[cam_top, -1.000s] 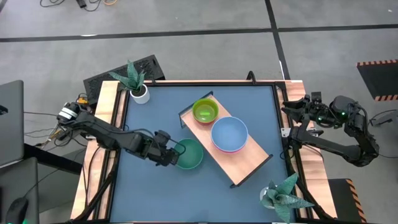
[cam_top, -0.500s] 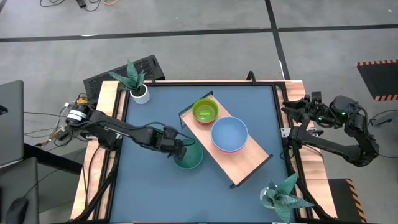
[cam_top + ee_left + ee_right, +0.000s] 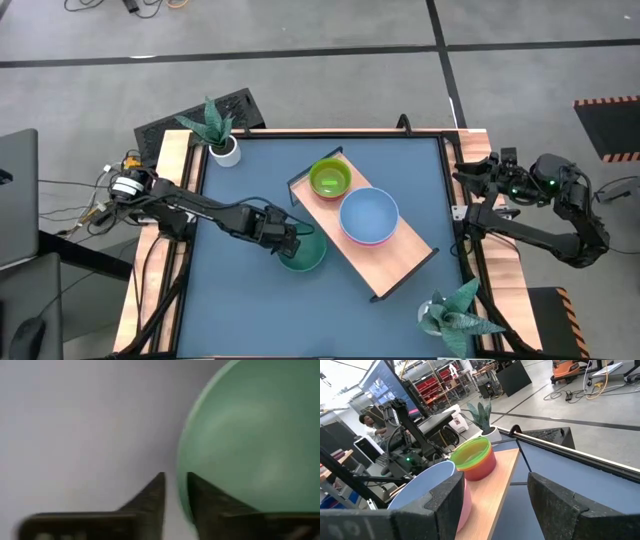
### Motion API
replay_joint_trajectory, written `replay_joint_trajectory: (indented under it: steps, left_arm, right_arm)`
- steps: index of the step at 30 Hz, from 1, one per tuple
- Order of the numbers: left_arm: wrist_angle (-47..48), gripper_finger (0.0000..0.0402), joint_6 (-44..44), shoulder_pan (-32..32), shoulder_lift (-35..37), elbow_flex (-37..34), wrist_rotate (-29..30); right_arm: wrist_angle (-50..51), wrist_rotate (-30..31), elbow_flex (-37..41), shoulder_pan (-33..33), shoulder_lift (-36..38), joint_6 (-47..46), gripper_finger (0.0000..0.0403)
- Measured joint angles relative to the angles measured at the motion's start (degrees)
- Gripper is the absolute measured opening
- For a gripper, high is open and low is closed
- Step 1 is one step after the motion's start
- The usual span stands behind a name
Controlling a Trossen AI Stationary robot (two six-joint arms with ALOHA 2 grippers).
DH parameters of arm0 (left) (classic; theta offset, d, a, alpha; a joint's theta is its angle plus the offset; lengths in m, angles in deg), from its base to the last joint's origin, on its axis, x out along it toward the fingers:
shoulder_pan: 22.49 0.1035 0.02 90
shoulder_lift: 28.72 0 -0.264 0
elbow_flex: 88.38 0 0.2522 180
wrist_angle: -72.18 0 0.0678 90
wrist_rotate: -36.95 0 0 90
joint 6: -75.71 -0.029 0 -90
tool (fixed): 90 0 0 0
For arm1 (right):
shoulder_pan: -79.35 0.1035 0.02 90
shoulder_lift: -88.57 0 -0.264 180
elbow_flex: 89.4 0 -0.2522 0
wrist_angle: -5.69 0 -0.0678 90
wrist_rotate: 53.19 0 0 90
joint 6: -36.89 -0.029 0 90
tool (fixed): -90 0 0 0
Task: Place and stack bowls onto a shelf
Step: Stack the green bowl on top of the light blue bowl on the shelf
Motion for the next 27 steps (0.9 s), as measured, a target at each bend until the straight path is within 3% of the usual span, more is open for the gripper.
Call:
replay_joint_trajectory:
  steps: [3,14,20,27]
  left_arm:
    - [0.1,0.0011,-0.5,0.0,0.0,0.0,-0.6]
    - [1.1,0.0001,0.1,-1.7,0.0,1.9,-8.5]
    - [5.4,0.0000,-0.7,-3.2,0.2,8.6,-12.5]
    - [8.1,0.0000,-3.5,-5.3,0.2,21.0,-16.6]
  right_arm:
    - [0.0,0.0,0.0,0.0,0.0,0.0,0.0245]
    - [0.0,0.0,0.0,0.0,0.0,0.2,0.0245]
    - [0.0,0.0,0.0,0.0,0.0,0.2,0.0245]
    - [0.0,0.0,0.0,0.0,0.0,0.2,0.0245]
